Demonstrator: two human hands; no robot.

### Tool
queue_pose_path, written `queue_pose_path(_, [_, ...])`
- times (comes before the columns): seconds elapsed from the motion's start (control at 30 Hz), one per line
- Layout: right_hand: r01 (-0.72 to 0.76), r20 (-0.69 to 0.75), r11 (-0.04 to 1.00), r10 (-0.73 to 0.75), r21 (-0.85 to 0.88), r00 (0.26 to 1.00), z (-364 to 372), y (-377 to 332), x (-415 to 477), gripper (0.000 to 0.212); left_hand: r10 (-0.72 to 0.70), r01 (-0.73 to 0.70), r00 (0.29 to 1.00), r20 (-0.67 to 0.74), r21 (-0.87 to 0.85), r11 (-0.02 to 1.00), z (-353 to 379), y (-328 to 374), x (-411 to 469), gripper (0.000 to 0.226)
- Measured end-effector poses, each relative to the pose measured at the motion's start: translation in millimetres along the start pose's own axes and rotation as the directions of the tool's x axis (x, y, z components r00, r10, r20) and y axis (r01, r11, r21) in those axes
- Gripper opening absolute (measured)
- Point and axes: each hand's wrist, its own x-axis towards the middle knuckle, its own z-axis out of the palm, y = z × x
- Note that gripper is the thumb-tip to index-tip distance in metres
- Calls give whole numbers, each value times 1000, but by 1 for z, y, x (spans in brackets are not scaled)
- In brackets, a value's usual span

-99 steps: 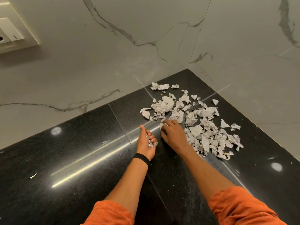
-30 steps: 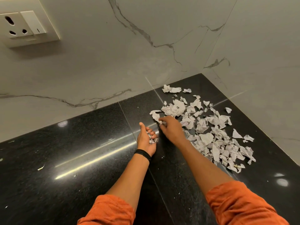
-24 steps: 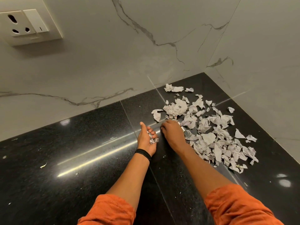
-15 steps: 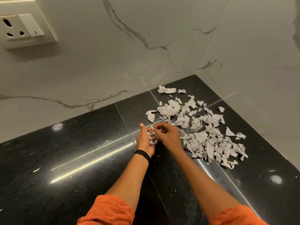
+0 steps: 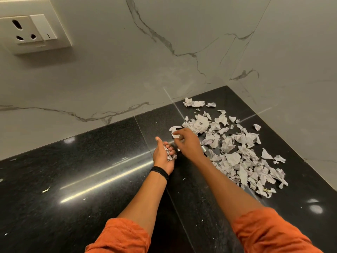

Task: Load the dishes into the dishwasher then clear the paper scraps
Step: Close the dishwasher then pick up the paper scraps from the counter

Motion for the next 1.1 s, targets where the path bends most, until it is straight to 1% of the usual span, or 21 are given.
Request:
queue_pose_path(0.07, [92,84,980,-78,-179,993,6,10,20,35,7,-7,1000,-4,16,1000,-2,3,4,45])
queue_pose_path(0.1, [144,133,954,-112,-263,985,10,13,25,35,11,-11,1000,7,14,1000,-3,5,5,45])
queue_pose_path(0.17, [209,193,895,-142,-395,971,18,19,26,24,15,-15,1000,14,11,1000,-7,5,7,45])
queue_pose_path(0.23, [208,155,881,-155,-424,976,25,26,13,18,18,-18,1000,13,-5,1000,-10,4,8,45])
queue_pose_path(0.33, [163,72,928,-147,-336,987,24,34,-16,14,19,-19,1000,-9,8,1000,-15,-2,5,44])
queue_pose_path(0.4, [137,-3,967,-141,-217,990,18,34,-33,10,30,-30,1000,6,28,999,-14,-5,1,44])
queue_pose_path(0.47, [67,-99,996,-73,-63,992,9,28,-48,7,43,-45,999,26,70,997,-11,-8,-5,44])
queue_pose_path(0.57, [24,-151,983,3,180,989,3,14,-62,6,55,-59,998,32,135,989,-11,-16,-6,48])
queue_pose_path(0.63, [17,-145,958,26,286,989,4,5,-68,7,14,-22,997,82,91,996,-10,-23,-6,65])
queue_pose_path(0.67, [2,-138,952,42,305,990,6,0,-69,7,-20,12,994,103,77,997,-9,-26,-8,72])
queue_pose_path(0.7, [-18,-125,954,58,298,991,8,-2,-70,7,-45,37,994,97,78,996,-8,-27,-12,73])
queue_pose_path(0.77, [-34,-77,968,55,247,995,12,-4,-69,9,-66,60,994,88,62,996,-6,-30,-14,68])
queue_pose_path(0.87, [24,49,984,-34,176,998,8,-5,-60,21,-68,66,994,86,30,997,-8,-24,-10,59])
queue_pose_path(0.93, [70,89,976,-90,208,992,2,-8,-53,24,-59,60,995,84,-6,998,-9,-19,-5,59])
queue_pose_path(0.97, [72,66,966,-91,250,994,0,-9,-50,22,-50,50,996,74,-1,999,-9,-17,-1,60])
queue_pose_path(1.03, [34,-51,941,-18,338,999,-3,-9,-41,18,-26,25,999,42,26,999,-6,-11,-5,52])
queue_pose_path(1.07, [12,-105,943,25,332,994,-3,-6,-34,19,-15,14,999,29,34,999,-4,-10,-6,48])
queue_pose_path(1.1, [2,-136,963,36,269,990,-2,0,-27,22,-5,5,1000,7,49,999,-3,-8,-5,46])
